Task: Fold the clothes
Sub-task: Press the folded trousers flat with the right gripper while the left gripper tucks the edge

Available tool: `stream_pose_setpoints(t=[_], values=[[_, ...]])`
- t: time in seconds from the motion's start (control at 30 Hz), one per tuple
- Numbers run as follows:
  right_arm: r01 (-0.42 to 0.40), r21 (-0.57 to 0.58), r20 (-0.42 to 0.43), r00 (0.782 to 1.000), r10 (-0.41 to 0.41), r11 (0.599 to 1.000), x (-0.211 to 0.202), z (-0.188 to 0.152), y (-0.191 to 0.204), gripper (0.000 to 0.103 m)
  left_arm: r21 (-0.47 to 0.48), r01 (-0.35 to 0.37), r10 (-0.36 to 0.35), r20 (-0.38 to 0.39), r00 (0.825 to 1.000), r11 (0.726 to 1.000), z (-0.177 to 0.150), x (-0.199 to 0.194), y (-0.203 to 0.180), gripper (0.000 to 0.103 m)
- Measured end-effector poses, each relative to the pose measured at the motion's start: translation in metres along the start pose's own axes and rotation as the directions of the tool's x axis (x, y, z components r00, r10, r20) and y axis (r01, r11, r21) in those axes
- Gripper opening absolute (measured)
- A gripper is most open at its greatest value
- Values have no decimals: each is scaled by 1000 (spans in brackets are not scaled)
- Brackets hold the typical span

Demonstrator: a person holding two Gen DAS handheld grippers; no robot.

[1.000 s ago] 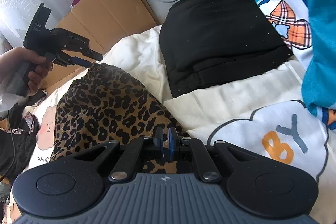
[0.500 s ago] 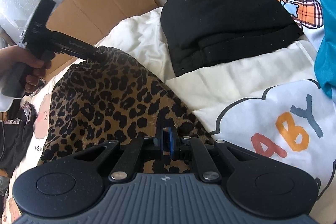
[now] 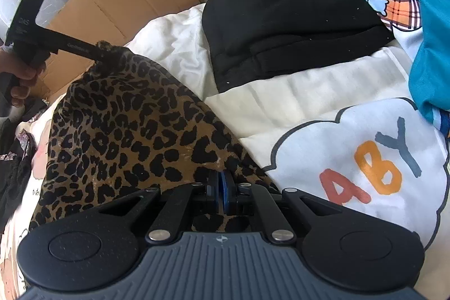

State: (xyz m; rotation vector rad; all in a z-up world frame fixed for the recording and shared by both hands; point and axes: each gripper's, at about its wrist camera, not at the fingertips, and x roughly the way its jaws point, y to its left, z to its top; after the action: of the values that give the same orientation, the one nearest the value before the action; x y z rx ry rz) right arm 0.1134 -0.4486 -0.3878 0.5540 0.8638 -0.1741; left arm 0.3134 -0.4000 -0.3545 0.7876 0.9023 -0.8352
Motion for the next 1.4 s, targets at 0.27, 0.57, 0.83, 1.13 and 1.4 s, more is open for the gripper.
stream_pose_setpoints(t=[0.27,0.57,0.83,1.13,1.4], values=[[27,-5,3,1000,-27,1000,-2,0,-4,5,-20,-25,24,-36,999,999,2,26,-11,52],[53,33,33,998,-54,998,-10,-2,-8,5,-119,-87,82,-42,996,989,6,8,-14,66],[4,50,70,998,-8,999,-19,-1,-13,6,-86,-68,68,0,998,994,6,-35,-34,59],[-30,14,88,996,28,999,-22,4,0,5,-24,71,-73,-67,995,997,-13,-12,-89,37],[-63,-70,57,996,67,996,3,21,27,11,-40,105,-108,-77,991,994,-5,12,-109,34]])
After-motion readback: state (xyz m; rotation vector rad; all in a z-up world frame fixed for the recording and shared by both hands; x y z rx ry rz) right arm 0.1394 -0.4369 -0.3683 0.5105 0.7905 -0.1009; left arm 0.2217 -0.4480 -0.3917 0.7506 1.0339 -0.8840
